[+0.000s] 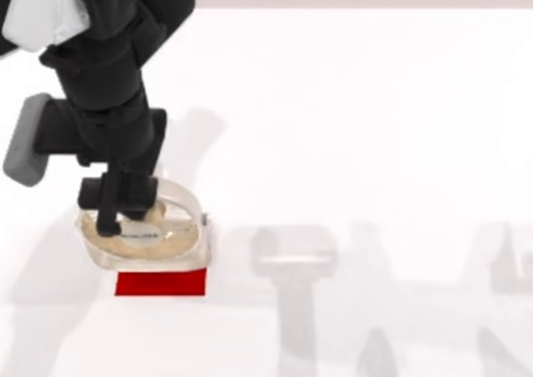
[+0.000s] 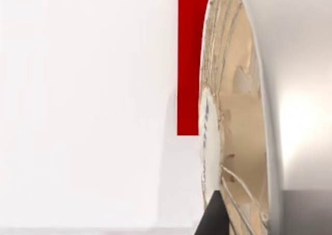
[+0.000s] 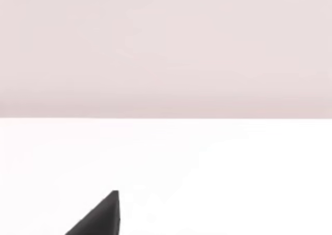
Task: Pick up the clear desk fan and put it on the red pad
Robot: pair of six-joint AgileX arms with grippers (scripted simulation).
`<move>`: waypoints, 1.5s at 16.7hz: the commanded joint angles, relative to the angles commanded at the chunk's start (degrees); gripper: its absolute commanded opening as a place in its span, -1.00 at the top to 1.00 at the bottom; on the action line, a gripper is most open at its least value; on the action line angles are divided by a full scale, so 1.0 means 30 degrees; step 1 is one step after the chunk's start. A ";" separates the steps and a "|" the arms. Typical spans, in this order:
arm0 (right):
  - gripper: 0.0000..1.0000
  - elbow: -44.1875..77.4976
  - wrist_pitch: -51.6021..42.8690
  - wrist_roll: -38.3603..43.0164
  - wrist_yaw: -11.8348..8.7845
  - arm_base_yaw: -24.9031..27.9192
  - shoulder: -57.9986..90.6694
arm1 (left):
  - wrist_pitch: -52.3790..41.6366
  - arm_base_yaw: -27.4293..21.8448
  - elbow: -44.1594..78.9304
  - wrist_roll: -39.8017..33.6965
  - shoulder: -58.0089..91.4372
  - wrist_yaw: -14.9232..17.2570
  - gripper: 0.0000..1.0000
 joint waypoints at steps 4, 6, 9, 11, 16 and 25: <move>-1.00 0.0000 0.0000 0.0000 0.0000 0.0000 0.0000 | 0.1263 0.0088 -0.1242 0.0046 0.0163 0.0027 1.00; -1.00 0.0000 0.0000 0.0000 0.0000 0.0000 0.0000 | 0.1263 0.0088 -0.1242 0.0046 0.0163 0.0027 1.00; -1.00 0.0000 0.0000 0.0000 0.0000 0.0000 0.0000 | 0.1263 0.0088 -0.1242 0.0046 0.0163 0.0027 0.70; -1.00 0.0000 0.0000 0.0000 0.0000 0.0000 0.0000 | 0.1263 0.0088 -0.1242 0.0046 0.0163 0.0027 0.40; -1.00 0.0000 0.0000 0.0000 0.0000 0.0000 0.0000 | 0.1263 0.0088 -0.1242 0.0046 0.0163 0.0027 -0.36; -1.00 0.0000 0.0000 0.0000 0.0000 0.0000 0.0000 | 0.1263 0.0088 -0.1242 0.0046 0.0163 0.0027 -1.00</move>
